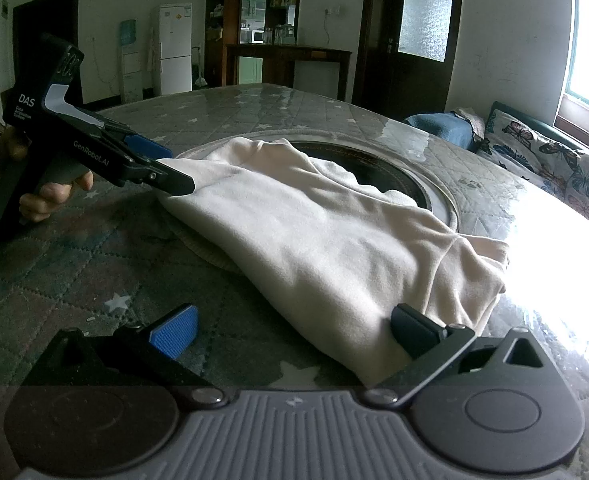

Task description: Fold clothes

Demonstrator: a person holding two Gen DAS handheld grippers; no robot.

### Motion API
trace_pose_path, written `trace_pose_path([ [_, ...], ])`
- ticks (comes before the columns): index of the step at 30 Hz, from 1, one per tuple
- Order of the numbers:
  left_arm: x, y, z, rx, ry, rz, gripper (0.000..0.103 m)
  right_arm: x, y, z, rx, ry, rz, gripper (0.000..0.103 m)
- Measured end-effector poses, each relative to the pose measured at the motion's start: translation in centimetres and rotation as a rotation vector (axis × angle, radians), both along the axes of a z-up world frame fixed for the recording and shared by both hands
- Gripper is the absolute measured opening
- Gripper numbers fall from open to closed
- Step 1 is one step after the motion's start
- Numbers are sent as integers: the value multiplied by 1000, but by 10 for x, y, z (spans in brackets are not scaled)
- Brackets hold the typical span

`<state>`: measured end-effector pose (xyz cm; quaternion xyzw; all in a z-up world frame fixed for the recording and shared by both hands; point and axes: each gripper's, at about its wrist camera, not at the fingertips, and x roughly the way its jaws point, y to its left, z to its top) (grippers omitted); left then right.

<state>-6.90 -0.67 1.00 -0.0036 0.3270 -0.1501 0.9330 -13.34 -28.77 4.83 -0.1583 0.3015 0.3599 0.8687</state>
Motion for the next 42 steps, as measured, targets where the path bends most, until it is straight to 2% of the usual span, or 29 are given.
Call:
trace_pose_path([
  [21,-1,3,4,10,-9,-1,103,-1,0,1,-8,-21,3,103],
  [27,-3,8,14,-2,-27,-4,103,-1,-3,10,17,0,0,103],
  [30,-2,9,21,-17,-36,-6,103,-1,-9,18,63,32,-10,103],
  [36,5,2,27,-29,-39,-34,103,7,-25,32,111,45,-103,103],
  [42,18,-9,27,-25,-14,-58,103,30,-44,32,119,56,-247,92],
])
